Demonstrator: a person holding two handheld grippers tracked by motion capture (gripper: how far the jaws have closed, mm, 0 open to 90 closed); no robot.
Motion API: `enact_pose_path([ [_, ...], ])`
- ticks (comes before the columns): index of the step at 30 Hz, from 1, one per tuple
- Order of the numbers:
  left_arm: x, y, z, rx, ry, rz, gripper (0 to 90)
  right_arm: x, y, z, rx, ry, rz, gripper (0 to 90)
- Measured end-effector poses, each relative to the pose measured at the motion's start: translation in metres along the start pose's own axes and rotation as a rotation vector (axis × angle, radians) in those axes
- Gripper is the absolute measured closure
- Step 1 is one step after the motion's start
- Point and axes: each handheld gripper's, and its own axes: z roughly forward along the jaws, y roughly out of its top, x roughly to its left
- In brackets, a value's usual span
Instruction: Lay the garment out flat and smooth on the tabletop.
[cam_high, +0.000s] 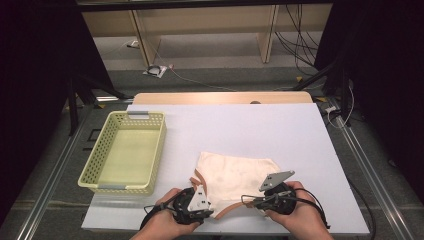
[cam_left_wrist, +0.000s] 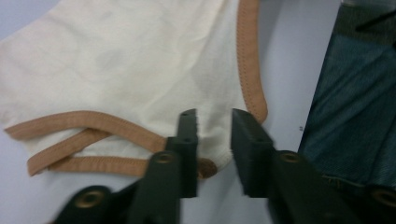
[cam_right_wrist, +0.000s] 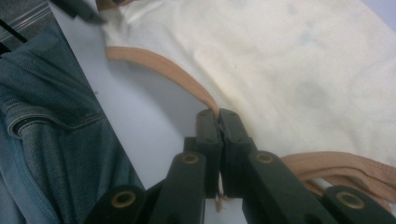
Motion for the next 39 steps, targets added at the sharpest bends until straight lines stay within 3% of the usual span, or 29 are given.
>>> enact_pose_path([
  [3, -0.003, -0.001, 0.006, 0.009, -0.004, 0.070, 50.9, -0.001, 0.001, 0.000, 0.001, 0.000, 0.002, 88.6],
  [7, -0.004, -0.001, 0.012, 0.027, -0.002, 0.098, 45.8, -0.004, 0.002, 0.000, -0.005, -0.006, 0.002, 88.7],
  [9, -0.003, 0.000, 0.014, 0.034, 0.006, 0.116, 48.7, -0.005, 0.004, 0.000, -0.005, -0.005, 0.000, 88.6],
  [14, 0.000, 0.004, 0.012, 0.048, 0.018, 0.124, 69.2, -0.006, 0.008, 0.000, -0.004, -0.010, 0.003, 88.6],
  [18, 0.006, 0.007, 0.009, 0.042, 0.017, 0.070, 87.3, -0.008, 0.010, 0.001, -0.004, -0.011, 0.002, 88.7],
  [28, 0.034, 0.020, -0.001, -0.037, 0.028, -0.025, 89.4, -0.027, 0.017, 0.003, 0.002, -0.011, 0.015, 88.6],
  [35, 0.070, 0.024, 0.008, -0.093, -0.002, -0.180, 89.4, -0.054, 0.027, 0.016, 0.012, 0.005, 0.033, 88.5],
  [37, 0.082, 0.023, 0.015, -0.103, -0.023, -0.248, 89.3, -0.062, 0.029, 0.023, 0.015, 0.007, 0.043, 87.9],
  [39, 0.089, 0.021, 0.021, -0.098, -0.017, -0.287, 89.3, -0.068, 0.029, 0.030, 0.015, 0.012, 0.058, 86.3],
])
